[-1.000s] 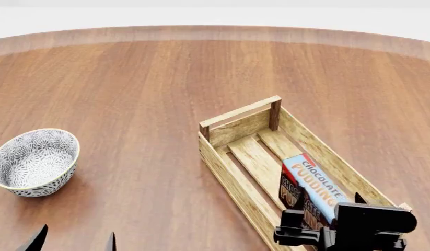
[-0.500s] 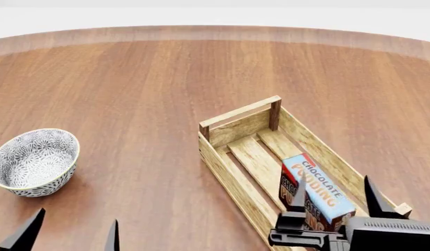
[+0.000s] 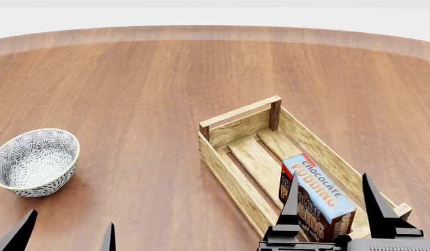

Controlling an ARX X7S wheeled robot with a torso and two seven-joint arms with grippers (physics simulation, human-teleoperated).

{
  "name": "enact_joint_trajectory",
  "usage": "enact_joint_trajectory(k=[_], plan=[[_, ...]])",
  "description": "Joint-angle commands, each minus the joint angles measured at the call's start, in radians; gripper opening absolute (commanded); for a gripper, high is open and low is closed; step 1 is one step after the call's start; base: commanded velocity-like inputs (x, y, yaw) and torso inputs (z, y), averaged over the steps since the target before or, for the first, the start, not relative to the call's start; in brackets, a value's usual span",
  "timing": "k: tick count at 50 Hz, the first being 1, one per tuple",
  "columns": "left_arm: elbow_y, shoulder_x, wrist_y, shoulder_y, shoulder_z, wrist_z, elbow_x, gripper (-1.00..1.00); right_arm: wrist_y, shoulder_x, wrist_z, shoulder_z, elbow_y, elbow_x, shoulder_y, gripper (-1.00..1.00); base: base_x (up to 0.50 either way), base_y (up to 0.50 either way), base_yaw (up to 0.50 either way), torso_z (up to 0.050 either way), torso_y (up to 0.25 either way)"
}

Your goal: Pick up the chocolate pudding and put it in the tray.

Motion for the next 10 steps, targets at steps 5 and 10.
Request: enact_joint_trajectory(k=[5,10], plan=[[0.010,-0.007,0.008,0.010,0.005,-0.005,-0.001,1.00,-0.027,0.000,0.008,-0.004,-0.040,-0.008,-0.039,1.00,0.00,0.00,0.00,0.000,0.000],[0.010,-0.008,0.009,0.008,0.007,-0.006,0.003,1.00,-0.033,-0.003,0.007,-0.011,-0.039,-0.017,-0.042,1.00,0.00,0.00,0.00,0.000,0.000]])
